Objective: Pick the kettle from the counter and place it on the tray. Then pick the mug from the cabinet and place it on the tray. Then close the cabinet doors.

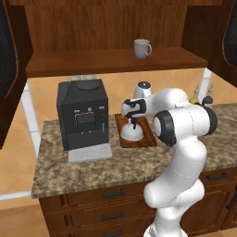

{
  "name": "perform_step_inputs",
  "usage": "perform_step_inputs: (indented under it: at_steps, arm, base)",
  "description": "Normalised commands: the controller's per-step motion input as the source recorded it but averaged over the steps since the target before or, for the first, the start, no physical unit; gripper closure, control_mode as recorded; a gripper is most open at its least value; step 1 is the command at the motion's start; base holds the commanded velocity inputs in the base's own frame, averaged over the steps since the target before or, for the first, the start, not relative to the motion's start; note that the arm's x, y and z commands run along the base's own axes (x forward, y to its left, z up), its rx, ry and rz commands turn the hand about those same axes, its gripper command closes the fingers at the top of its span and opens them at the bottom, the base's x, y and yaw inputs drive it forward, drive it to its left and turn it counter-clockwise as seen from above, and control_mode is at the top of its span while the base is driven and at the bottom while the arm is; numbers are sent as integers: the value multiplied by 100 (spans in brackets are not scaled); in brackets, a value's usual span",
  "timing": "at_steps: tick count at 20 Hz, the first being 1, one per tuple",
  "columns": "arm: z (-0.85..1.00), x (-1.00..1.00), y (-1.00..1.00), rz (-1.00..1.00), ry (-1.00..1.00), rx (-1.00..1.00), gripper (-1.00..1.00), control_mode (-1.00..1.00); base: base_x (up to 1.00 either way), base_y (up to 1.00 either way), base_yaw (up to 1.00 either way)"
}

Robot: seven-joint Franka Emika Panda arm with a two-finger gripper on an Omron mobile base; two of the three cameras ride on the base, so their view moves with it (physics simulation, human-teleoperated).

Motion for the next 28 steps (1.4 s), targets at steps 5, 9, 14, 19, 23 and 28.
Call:
perform_step_inputs:
  at_steps: [5,9,14,19,23,28]
  arm:
    - [-9,-13,0,0,-7,0,-100,-100]
    - [4,-23,1,0,-13,0,-100,-100]
    - [54,-63,2,2,-18,0,-100,-100]
    - [88,-100,-1,2,-17,0,-100,-100]
    - [100,-83,-8,0,-2,0,-100,-100]
    - [52,-40,-13,0,0,0,-100,-100]
  base:
    - [0,0,0]
    - [0,0,0]
    - [0,0,0]
    - [0,0,0]
    - [0,0,0]
    - [0,0,0]
